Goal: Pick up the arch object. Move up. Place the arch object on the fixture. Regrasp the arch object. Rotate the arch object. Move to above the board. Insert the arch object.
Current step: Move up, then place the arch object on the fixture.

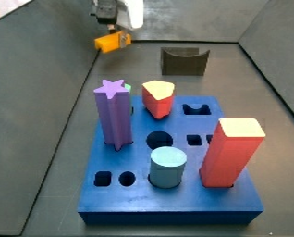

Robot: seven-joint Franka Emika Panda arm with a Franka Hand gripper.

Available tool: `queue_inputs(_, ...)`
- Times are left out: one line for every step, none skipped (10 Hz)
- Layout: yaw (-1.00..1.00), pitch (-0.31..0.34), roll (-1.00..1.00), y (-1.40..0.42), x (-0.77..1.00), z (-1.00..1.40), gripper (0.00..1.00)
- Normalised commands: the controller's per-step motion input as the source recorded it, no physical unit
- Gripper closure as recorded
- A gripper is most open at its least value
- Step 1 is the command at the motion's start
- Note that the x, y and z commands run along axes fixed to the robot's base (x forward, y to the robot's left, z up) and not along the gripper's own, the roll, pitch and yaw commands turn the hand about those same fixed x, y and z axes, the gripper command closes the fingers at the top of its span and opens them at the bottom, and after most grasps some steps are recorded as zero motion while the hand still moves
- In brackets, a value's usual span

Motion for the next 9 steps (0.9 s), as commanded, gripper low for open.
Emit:
queue_inputs(-0.01,0.143,0.09,0.0,-0.01,0.28,1.0)
queue_inputs(-0.01,0.152,0.11,0.0,-0.01,0.17,1.0)
queue_inputs(0.0,0.0,0.0,0.0,0.0,1.0,1.0)
queue_inputs(0.0,-0.002,0.01,0.0,0.0,1.0,1.0)
queue_inputs(0.0,0.023,0.01,0.0,-0.01,1.0,1.0)
queue_inputs(0.0,0.052,0.02,0.0,-0.01,1.0,1.0)
queue_inputs(-0.01,0.079,0.03,0.0,-0.02,1.0,1.0)
queue_inputs(-0.01,0.096,0.04,0.0,-0.02,1.0,1.0)
queue_inputs(-0.02,0.124,0.07,0.01,-0.02,1.0,1.0)
